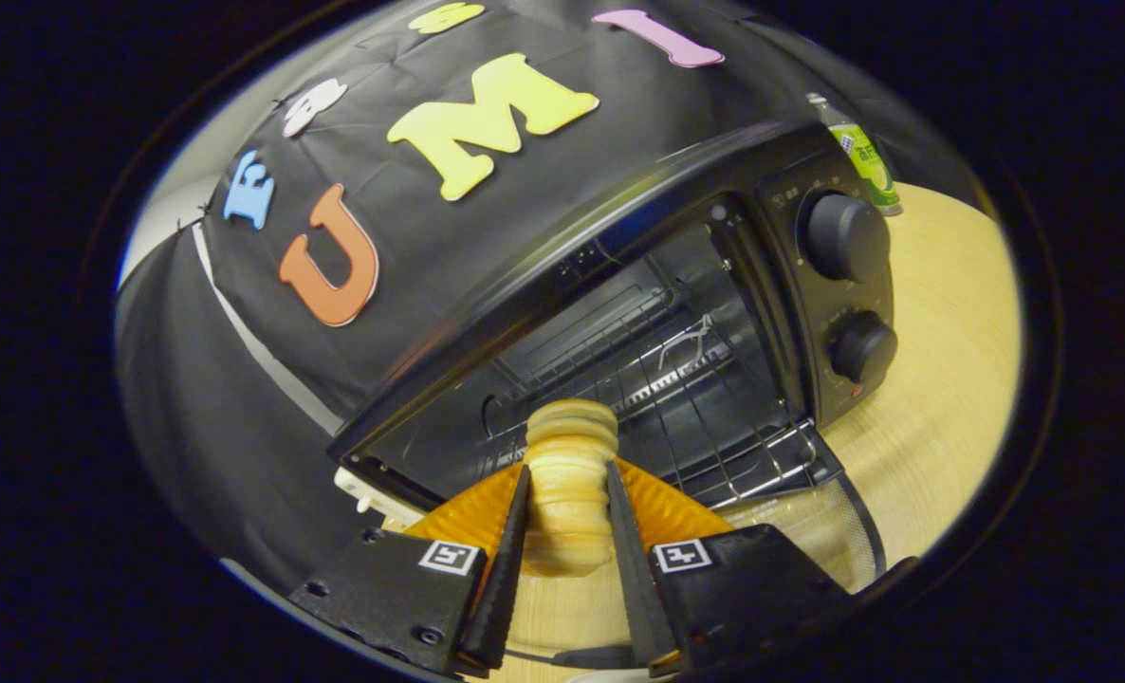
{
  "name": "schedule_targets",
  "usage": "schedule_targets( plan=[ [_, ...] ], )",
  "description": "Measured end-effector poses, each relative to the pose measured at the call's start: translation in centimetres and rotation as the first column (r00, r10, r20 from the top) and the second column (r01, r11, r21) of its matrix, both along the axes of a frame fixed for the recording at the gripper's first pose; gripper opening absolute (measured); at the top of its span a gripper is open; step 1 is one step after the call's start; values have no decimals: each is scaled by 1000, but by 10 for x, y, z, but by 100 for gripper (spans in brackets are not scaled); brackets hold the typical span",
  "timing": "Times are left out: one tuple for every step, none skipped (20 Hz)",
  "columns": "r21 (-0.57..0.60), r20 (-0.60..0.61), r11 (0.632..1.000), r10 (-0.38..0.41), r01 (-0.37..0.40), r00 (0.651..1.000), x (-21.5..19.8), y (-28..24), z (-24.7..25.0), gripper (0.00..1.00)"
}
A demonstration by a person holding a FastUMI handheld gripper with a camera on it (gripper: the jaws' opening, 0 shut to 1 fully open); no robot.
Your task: Open the toaster oven, put the food inside, and close the toaster oven door.
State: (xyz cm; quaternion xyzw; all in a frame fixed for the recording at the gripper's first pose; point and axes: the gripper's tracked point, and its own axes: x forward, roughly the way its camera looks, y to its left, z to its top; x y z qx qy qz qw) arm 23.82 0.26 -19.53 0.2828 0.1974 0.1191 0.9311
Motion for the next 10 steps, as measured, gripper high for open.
schedule_targets(
  plan=[
    [4,8,1000,-5,5,1000,8,0,1,54],
    [3,17,1000,-6,6,1000,15,0,2,54],
    [8,34,1000,-10,10,999,22,-1,4,54],
    [10,42,1000,-22,22,999,27,-4,5,54],
    [13,50,1000,-27,26,998,31,-6,5,55],
    [13,63,1000,-24,24,998,33,-7,7,57],
    [15,74,1000,-16,15,997,35,-6,10,59],
    [23,104,1000,1,-3,995,37,0,17,67],
    [3,113,1000,7,-8,994,39,1,20,75],
    [-29,120,1000,8,-4,993,38,1,20,83]
  ],
)
